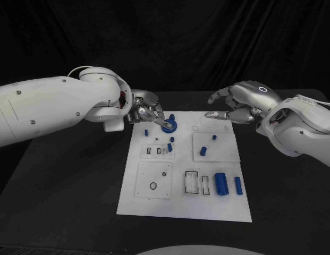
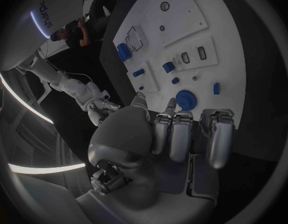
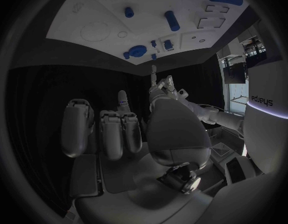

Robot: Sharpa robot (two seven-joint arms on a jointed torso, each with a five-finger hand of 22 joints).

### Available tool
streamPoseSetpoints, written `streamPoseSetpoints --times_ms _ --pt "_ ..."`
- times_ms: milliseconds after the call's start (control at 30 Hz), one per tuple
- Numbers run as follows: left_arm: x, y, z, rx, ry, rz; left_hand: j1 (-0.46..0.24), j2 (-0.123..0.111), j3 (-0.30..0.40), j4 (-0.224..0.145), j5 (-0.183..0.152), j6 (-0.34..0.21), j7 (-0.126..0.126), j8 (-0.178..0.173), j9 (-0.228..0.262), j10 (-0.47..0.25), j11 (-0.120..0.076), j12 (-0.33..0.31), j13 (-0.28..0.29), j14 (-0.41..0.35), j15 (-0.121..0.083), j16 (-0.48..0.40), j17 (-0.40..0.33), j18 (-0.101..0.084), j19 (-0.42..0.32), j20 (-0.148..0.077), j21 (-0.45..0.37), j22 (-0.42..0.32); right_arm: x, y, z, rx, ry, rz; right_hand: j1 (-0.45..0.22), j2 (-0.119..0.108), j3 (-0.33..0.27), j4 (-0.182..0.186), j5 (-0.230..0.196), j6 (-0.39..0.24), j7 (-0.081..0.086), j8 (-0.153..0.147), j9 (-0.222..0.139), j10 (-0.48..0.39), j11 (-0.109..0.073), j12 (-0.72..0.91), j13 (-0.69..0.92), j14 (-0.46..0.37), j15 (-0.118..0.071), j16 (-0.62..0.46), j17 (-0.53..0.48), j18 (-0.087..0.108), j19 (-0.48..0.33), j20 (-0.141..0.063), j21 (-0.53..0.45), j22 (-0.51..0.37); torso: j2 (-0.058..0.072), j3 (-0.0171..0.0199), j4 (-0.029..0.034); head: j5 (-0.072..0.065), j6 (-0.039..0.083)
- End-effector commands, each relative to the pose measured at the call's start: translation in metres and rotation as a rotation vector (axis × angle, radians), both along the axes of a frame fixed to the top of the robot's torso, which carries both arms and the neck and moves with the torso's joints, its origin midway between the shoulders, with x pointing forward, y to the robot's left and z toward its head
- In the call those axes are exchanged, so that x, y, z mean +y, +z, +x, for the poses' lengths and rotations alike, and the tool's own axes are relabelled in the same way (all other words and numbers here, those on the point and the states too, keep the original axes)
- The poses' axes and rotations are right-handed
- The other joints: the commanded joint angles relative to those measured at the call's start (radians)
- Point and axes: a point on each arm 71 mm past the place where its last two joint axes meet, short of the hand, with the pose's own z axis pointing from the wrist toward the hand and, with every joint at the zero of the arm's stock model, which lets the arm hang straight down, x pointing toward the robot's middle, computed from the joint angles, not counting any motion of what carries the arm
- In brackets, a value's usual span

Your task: Assemble the parts on the task board

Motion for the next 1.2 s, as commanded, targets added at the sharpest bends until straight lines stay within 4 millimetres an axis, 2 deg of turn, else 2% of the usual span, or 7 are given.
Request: streamPoseSetpoints --times_ms 33,167,233,300,600,933,1200 --pt "-0.002 0.000 -0.001 0.020 -0.022 0.036 -0.011 -0.011 0.009 0.005 -0.004 0.219 -0.014 0.093 0.046 0.105 0.010 -0.001 0.262 0.104 0.018 0.003 0.263 -0.005 0.011 0.017 -0.003 0.177 -0.002 -0.003 0.001 0.019 -0.027 -0.004 0.002 0.009 -0.004 -0.003 0.005 0.007 0.003 0.001 -0.001 0.105 0.003 0.004 0.263 0.108 0.006 0.003 0.264 -0.010 0.014 0.005 -0.006 0.194 -0.002 0.0088 -0.0053 0.004 -0.003" --pt "-0.007 -0.002 -0.003 0.035 -0.026 0.068 -0.018 -0.016 0.016 0.009 -0.009 0.311 -0.050 0.137 0.090 0.105 -0.020 -0.001 0.262 0.104 -0.007 0.003 0.263 -0.005 0.016 -0.002 -0.001 0.183 -0.005 -0.002 0.000 0.015 -0.033 0.001 0.004 0.010 -0.005 -0.004 0.008 0.009 0.003 0.002 -0.002 0.105 0.003 0.004 0.263 0.108 0.006 0.003 0.264 -0.010 0.014 0.005 -0.006 0.194 -0.002 0.0067 -0.0034 0.006 -0.007" --pt "-0.009 -0.004 -0.005 0.048 -0.026 0.099 -0.030 -0.021 0.019 0.016 -0.015 0.341 -0.073 0.184 0.154 0.105 -0.041 -0.001 0.262 0.104 -0.028 0.003 0.263 -0.007 0.021 -0.022 0.000 0.189 -0.007 -0.002 -0.001 0.013 -0.040 0.002 0.005 0.010 -0.005 -0.004 0.010 0.011 0.004 0.002 -0.002 0.105 0.003 0.004 0.263 0.108 0.006 0.003 0.264 -0.010 0.014 0.005 -0.005 0.194 -0.003 0.0072 -0.0050 0.009 -0.009" --pt "-0.012 -0.006 -0.006 0.059 -0.023 0.129 -0.043 -0.024 0.023 0.021 -0.016 0.332 -0.082 0.231 0.237 0.105 -0.053 -0.001 0.262 0.104 -0.039 0.003 0.263 -0.007 0.025 -0.036 0.001 0.192 -0.010 -0.002 -0.001 0.012 -0.046 0.004 0.007 0.011 -0.006 -0.005 0.014 0.013 0.004 0.003 -0.002 0.105 0.004 0.004 0.263 0.108 0.006 0.003 0.264 -0.010 0.014 0.005 -0.005 0.194 -0.003 0.0057 -0.0052 0.010 -0.010" --pt "-0.016 -0.013 -0.004 0.078 0.021 0.221 -0.087 -0.020 0.042 0.021 -0.012 0.292 -0.106 0.353 0.489 0.105 -0.075 -0.001 0.262 0.104 -0.061 0.003 0.263 -0.008 0.030 -0.057 -0.001 0.197 -0.013 -0.002 -0.003 0.009 -0.054 0.008 0.009 0.014 -0.009 -0.003 0.027 0.018 0.004 0.003 -0.003 0.105 0.004 0.004 0.263 0.108 0.006 0.003 0.264 -0.010 0.014 0.005 -0.005 0.194 -0.006 0.0049 -0.0022 0.004 -0.022" --pt "-0.019 -0.022 0.000 0.089 0.046 0.241 -0.086 -0.020 0.053 0.017 0.005 0.280 -0.109 0.356 0.532 0.105 -0.080 -0.001 0.262 0.104 -0.065 0.003 0.263 -0.008 0.030 -0.062 -0.002 0.197 -0.013 -0.002 -0.003 0.011 -0.055 0.008 0.012 0.019 -0.011 -0.003 0.042 0.020 0.004 0.002 -0.005 0.105 0.004 0.004 0.263 0.108 0.006 0.003 0.264 -0.010 0.013 0.005 -0.007 0.194 -0.004 0.0013 -0.0102 0.019 -0.031" --pt "-0.027 -0.030 0.000 0.094 0.035 0.217 -0.069 -0.016 0.079 0.002 0.020 0.254 -0.099 0.304 0.544 0.105 -0.072 -0.001 0.262 0.104 -0.060 0.003 0.263 -0.002 0.008 -0.059 -0.017 0.179 -0.013 -0.001 -0.003 0.002 -0.056 0.015 0.010 0.022 -0.011 -0.002 0.044 0.021 0.004 0.002 -0.005 0.105 0.004 0.004 0.263 0.108 0.006 0.003 0.264 -0.009 0.012 0.005 -0.010 0.193 -0.004 0.0017 -0.0114 0.023 -0.035"
